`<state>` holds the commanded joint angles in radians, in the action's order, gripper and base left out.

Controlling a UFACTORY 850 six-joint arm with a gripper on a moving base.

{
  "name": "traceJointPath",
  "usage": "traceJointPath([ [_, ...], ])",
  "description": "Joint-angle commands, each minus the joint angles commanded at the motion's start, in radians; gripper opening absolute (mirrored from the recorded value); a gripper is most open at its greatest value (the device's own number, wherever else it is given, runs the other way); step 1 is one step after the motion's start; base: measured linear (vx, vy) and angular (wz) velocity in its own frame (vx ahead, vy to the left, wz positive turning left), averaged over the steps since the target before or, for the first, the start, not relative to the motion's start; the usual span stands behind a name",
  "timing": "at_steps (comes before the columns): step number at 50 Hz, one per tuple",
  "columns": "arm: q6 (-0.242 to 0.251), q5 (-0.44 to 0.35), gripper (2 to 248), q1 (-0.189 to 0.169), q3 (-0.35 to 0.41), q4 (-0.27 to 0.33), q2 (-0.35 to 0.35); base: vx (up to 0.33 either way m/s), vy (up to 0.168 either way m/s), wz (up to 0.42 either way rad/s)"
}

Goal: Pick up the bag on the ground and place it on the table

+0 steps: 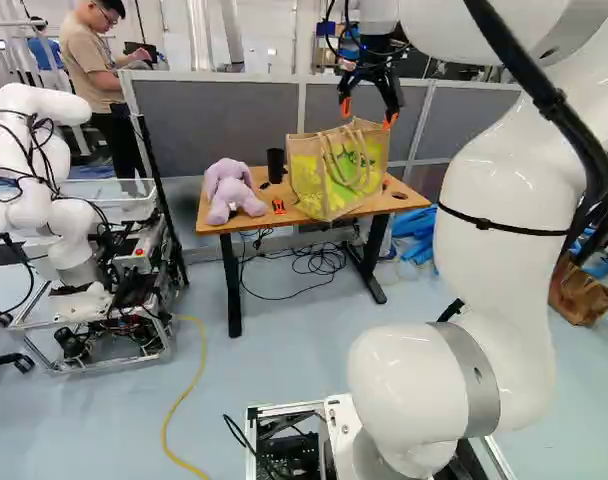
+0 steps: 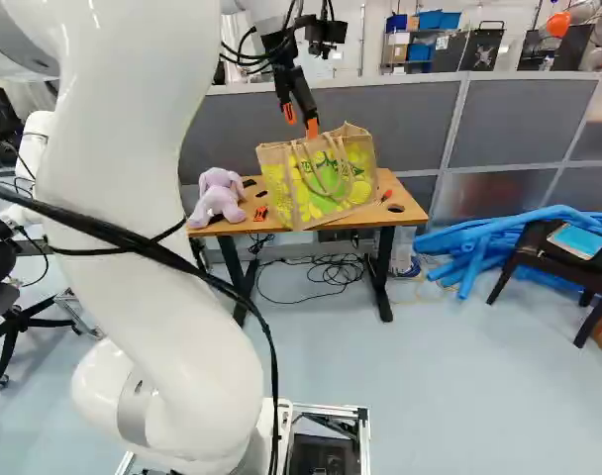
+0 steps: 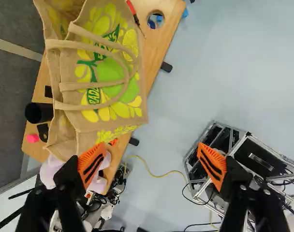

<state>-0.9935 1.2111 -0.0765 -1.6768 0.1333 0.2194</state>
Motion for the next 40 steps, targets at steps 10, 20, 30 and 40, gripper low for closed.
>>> traceJointPath([
  [10, 0.008, -0.018, 247, 0.001, 0.013, -0.001, -0.004, 0.000, 0.000, 0.000],
  [20, 0.022, -0.046, 247, 0.002, 0.035, -0.003, -0.011, 0.000, 0.000, 0.000],
  [30, 0.041, -0.086, 247, 0.003, 0.066, -0.006, -0.021, 0.000, 0.000, 0.000],
  [40, 0.066, -0.138, 247, 0.005, 0.105, -0.009, -0.033, 0.000, 0.000, 0.000],
])
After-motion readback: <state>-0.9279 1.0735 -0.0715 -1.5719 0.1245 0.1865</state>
